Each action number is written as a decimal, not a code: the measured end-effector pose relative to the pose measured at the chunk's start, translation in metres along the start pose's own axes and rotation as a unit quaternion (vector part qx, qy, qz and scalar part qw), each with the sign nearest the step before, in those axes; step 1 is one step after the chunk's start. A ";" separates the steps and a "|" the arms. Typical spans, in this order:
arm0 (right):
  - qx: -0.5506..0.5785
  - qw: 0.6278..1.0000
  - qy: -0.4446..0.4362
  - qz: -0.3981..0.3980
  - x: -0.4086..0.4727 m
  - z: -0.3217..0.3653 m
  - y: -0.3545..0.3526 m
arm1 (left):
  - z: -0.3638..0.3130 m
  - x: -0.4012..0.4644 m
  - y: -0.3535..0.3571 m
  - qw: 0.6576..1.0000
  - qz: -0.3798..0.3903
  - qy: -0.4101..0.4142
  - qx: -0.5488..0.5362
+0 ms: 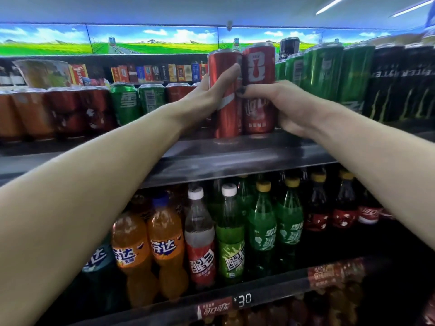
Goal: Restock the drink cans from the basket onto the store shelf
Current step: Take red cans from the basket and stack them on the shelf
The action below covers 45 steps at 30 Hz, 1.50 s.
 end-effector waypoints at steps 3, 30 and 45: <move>-0.029 0.999 -0.004 -0.014 -0.002 0.002 -0.002 | -0.008 0.013 -0.003 0.995 -0.030 -0.061 -0.069; -0.502 0.851 0.025 -0.153 -0.029 0.019 0.028 | -0.002 0.013 0.000 0.988 -0.082 -0.115 0.064; -0.468 0.871 0.111 -0.096 -0.002 0.008 0.014 | 0.009 0.019 -0.001 0.991 -0.042 -0.122 0.034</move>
Point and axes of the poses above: each hand's wrist, its own x-axis towards the middle knuckle, its own y-axis out of the palm, z = x × y, the point moved 2 cm from there along x, towards the middle knuckle, and after that the axes turned 4 degrees about z, right-handed, at the moved point
